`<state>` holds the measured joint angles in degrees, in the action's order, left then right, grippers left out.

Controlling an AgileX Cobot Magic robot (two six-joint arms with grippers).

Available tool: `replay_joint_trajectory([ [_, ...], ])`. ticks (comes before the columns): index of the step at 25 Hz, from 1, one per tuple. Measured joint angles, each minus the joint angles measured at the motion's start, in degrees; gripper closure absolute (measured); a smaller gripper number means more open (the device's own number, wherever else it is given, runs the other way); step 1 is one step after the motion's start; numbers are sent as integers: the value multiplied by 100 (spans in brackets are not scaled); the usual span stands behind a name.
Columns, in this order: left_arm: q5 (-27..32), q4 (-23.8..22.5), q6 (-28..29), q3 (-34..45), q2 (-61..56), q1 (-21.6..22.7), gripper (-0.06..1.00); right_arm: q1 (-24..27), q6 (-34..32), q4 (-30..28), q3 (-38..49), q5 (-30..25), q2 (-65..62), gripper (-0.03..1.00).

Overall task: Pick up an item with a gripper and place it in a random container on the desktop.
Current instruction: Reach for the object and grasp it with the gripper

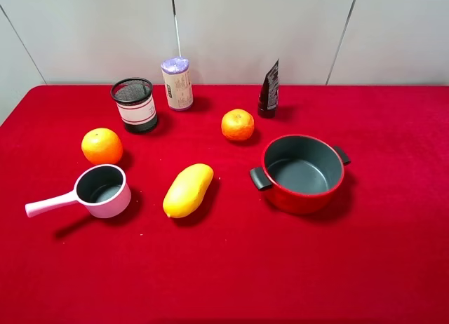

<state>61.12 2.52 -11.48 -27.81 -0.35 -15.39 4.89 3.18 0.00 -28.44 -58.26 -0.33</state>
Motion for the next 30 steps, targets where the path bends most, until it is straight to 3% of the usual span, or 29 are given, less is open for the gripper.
replay_joint_trajectory([
  [30, 0, 0, 0, 0, 0, 0, -4, 0, 0, 0, 0, 0, 0, 27],
])
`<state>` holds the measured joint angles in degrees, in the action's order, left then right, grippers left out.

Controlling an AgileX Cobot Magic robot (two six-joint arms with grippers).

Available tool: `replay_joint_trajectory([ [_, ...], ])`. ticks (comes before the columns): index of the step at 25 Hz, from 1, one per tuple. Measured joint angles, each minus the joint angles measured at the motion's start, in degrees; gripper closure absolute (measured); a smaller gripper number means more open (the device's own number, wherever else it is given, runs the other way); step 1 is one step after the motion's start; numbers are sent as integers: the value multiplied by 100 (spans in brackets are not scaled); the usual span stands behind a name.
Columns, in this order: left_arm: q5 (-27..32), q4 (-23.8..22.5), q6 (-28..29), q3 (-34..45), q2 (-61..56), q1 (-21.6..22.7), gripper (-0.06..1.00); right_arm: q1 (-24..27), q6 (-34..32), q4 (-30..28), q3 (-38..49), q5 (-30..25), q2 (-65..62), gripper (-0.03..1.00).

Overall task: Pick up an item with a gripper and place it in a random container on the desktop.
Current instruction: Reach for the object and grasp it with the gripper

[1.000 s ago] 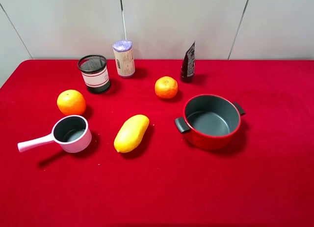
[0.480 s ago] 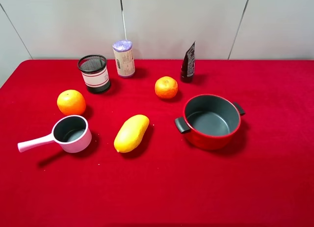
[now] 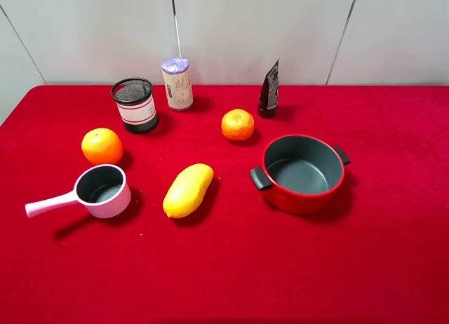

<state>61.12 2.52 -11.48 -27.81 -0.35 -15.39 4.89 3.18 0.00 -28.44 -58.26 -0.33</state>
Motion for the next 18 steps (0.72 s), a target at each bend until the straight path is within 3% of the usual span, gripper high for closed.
replay_joint_trajectory([
  [18, 0, 0, 0, 0, 0, 0, -4, 0, 0, 0, 0, 0, 0, 27],
])
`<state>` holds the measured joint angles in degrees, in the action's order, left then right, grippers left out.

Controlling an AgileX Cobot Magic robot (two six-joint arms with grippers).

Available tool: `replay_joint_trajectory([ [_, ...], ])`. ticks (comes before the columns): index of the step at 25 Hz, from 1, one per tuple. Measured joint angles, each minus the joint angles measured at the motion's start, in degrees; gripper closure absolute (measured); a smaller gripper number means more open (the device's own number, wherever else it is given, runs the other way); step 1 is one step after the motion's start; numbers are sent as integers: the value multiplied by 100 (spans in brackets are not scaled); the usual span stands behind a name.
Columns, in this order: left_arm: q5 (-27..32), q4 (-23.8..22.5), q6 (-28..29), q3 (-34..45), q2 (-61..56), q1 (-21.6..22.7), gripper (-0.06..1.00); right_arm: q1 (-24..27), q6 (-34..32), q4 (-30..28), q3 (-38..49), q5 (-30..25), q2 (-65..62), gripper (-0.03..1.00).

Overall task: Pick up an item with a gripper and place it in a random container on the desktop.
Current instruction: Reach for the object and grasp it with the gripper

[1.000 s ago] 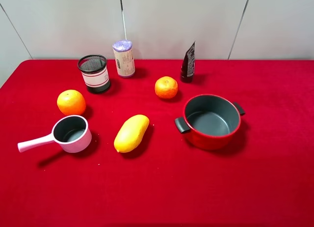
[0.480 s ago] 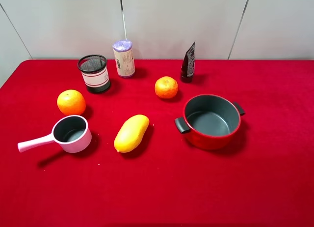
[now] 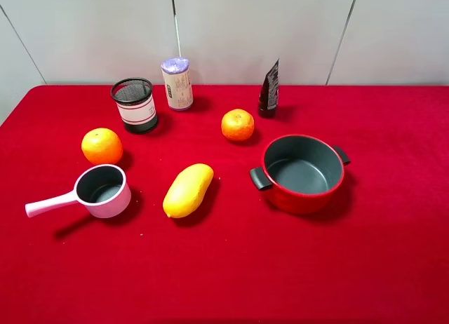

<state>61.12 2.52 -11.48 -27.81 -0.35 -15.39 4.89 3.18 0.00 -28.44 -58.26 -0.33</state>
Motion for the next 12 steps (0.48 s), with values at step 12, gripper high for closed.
replay_joint_trajectory([
  [12, 0, 0, -7, 0, 0, 0, -4, 0, 0, 0, 0, 0, 0, 27],
])
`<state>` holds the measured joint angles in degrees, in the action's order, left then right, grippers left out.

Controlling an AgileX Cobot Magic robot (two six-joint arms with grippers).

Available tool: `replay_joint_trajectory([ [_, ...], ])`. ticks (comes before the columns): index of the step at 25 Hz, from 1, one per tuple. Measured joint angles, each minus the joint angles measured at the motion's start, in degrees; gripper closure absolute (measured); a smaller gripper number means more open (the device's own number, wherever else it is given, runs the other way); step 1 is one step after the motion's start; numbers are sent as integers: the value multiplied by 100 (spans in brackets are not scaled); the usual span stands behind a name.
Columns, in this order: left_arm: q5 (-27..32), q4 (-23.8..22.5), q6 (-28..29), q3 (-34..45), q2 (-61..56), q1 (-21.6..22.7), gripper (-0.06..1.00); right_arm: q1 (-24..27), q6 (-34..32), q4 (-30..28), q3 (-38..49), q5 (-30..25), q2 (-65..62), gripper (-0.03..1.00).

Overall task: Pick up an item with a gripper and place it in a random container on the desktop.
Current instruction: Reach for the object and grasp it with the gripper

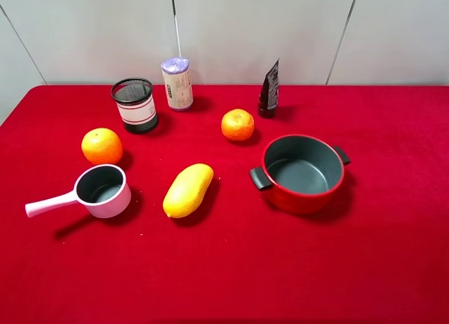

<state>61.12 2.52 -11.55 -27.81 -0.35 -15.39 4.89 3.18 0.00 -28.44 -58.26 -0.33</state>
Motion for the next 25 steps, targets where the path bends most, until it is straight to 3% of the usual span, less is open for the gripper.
replay_joint_trajectory([
  [12, -90, 0, -29, -422, 1264, 0, -4, 0, 0, 0, 0, 0, 0, 27],
  [25, -529, 17, -612, -1498, 3525, 0, -4, 0, 0, 0, 0, 0, 0, 27],
])
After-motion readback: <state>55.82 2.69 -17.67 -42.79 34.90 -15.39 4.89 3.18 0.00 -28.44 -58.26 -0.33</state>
